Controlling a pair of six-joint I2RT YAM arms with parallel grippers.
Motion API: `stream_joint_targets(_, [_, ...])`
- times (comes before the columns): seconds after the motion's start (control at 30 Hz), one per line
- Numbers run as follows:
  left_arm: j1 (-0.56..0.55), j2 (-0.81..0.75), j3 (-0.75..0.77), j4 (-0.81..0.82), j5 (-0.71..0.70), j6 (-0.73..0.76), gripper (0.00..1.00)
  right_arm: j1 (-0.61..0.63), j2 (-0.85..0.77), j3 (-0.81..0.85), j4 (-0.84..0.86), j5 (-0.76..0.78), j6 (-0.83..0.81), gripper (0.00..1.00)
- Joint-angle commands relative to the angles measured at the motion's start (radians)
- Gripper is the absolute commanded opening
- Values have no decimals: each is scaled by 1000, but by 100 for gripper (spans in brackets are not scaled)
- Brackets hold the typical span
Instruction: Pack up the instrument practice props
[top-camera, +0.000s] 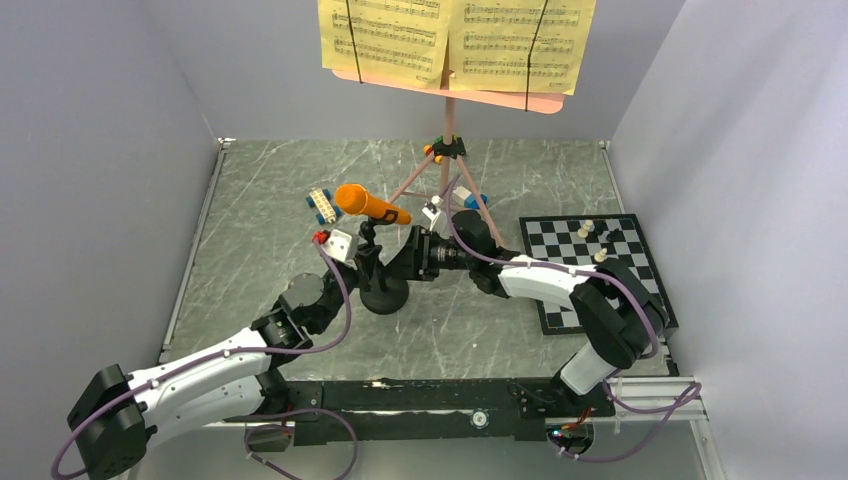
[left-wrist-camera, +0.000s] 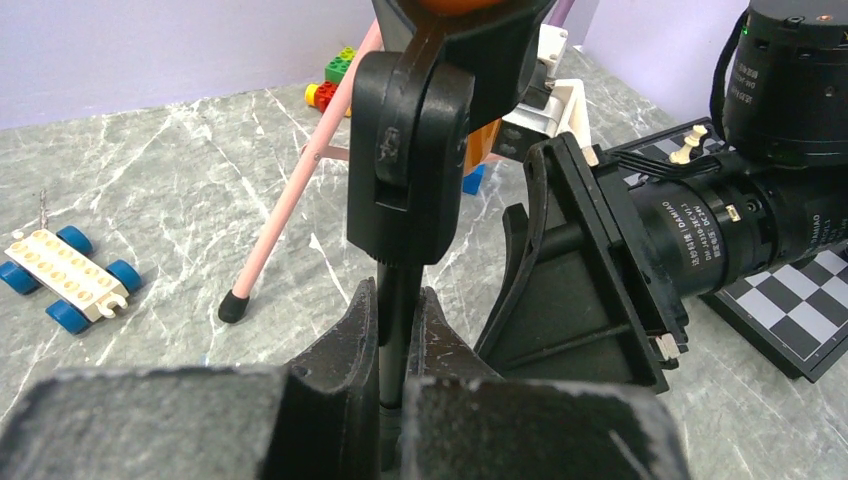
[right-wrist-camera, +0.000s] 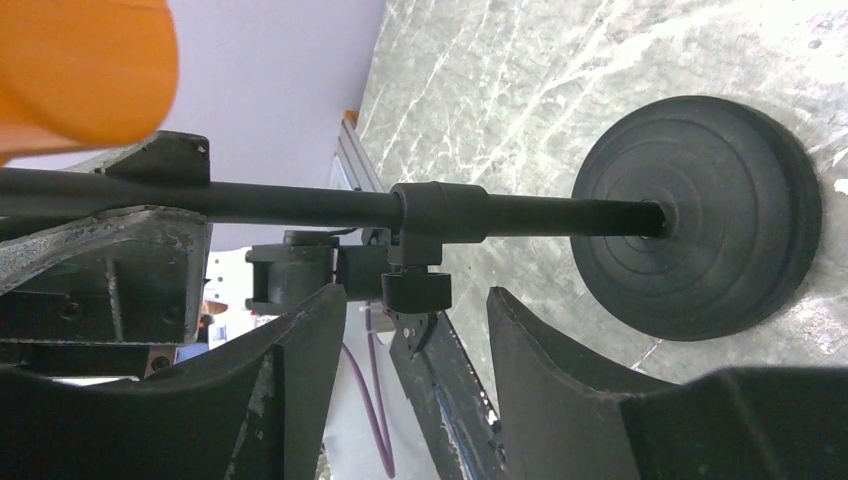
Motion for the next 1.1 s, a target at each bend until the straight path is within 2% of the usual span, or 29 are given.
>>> stream_joint_targets(0.0, [-17,-4,-25,-40,6,-59,0,0,12,18,39,-26,7,57])
stream_joint_targets(0.13, [-19,4,-25,-36,9,-61,0,1,33,31,64,-40,18,51])
stream_joint_targets(0.3, [-22,8,-24,-38,11,-62,0,1,42,51,79,-56,15,19])
stream_joint_targets(0.5, [-24,12,-28,-44,16,-62,0,8,2,63,-7,-7,-82,0])
stream_joint_targets(0.67, [-23,40,-19,-55,26,-72,0,69,-49,118,-218,170,-309,0])
stream_joint_targets(0.83, [-24,63,-14,-61,41,-85,0,188,-68,182,-360,444,-542,0])
stream_joint_targets(1.07, [-26,76,-26,-65,44,-105,0,383,-78,159,-355,900,-824,0])
